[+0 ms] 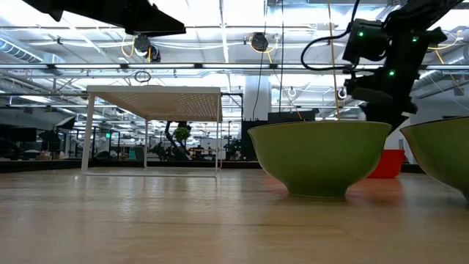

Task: Pick & Place Mini bowls
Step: Stack the bottom red bowl on top of the red bowl on the shelf

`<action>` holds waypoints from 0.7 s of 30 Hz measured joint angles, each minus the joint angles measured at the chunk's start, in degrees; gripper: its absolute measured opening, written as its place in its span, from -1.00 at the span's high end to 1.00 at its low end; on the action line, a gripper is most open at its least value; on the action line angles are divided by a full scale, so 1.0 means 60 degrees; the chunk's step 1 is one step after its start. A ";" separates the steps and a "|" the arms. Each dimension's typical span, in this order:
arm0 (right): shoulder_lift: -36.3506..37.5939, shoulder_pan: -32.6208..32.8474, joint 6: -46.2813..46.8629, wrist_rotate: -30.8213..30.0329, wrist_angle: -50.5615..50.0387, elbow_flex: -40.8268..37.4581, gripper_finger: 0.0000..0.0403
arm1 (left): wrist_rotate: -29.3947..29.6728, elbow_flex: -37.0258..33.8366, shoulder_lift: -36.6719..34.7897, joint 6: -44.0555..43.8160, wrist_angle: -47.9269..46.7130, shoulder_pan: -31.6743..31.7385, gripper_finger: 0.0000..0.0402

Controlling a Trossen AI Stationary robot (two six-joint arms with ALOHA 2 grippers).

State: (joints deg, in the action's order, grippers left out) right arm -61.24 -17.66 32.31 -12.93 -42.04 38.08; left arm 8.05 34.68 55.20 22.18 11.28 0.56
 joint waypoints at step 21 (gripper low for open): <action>0.0064 0.0001 0.0728 -0.0065 -0.0178 -0.0830 0.23 | 0.0000 0.0000 0.0000 -0.0023 -0.0093 0.0000 -0.14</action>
State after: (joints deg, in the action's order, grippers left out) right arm -60.86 -17.65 36.67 -13.32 -43.11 33.10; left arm 8.05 34.68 55.20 22.04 10.72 0.56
